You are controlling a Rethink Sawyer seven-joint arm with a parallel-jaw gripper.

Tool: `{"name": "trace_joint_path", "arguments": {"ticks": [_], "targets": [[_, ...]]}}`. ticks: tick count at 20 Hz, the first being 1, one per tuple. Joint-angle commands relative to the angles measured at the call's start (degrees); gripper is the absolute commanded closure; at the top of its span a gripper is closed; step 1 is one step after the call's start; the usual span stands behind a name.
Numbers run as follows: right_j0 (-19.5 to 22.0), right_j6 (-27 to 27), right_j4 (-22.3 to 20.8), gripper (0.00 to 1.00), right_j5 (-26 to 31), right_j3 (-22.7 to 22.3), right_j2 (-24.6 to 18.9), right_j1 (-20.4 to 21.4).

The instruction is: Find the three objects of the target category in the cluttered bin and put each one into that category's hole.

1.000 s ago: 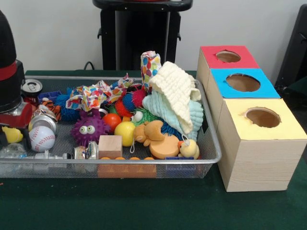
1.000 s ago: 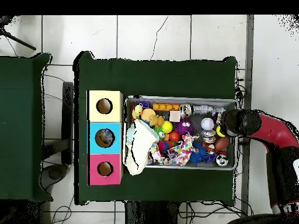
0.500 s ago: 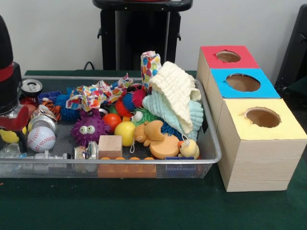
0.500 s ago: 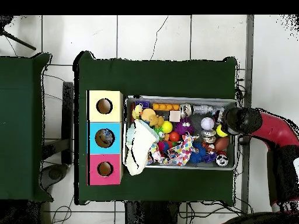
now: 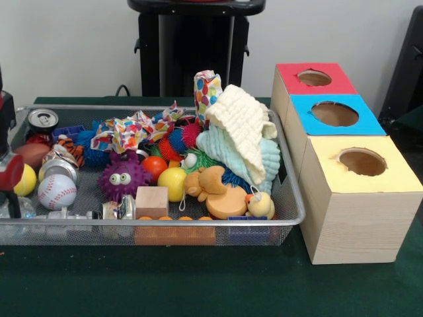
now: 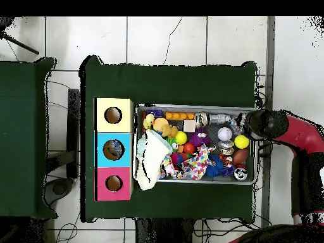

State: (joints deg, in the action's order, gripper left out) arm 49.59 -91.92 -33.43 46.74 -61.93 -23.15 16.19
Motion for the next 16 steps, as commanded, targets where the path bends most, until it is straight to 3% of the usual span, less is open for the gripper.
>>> {"name": "trace_joint_path", "arguments": {"ticks": [1, 8, 16], "targets": [[0.43, 12.20, 0.34, 0.00, 3.39, 1.14, -3.38, -2.25], [7.00, 14.85, 1.26, 0.00, -8.40, -9.15, -9.86, -1.27], [9.25, 11.28, -0.04, 0.00, -11.03, -15.03, -11.20, 0.11]]}}
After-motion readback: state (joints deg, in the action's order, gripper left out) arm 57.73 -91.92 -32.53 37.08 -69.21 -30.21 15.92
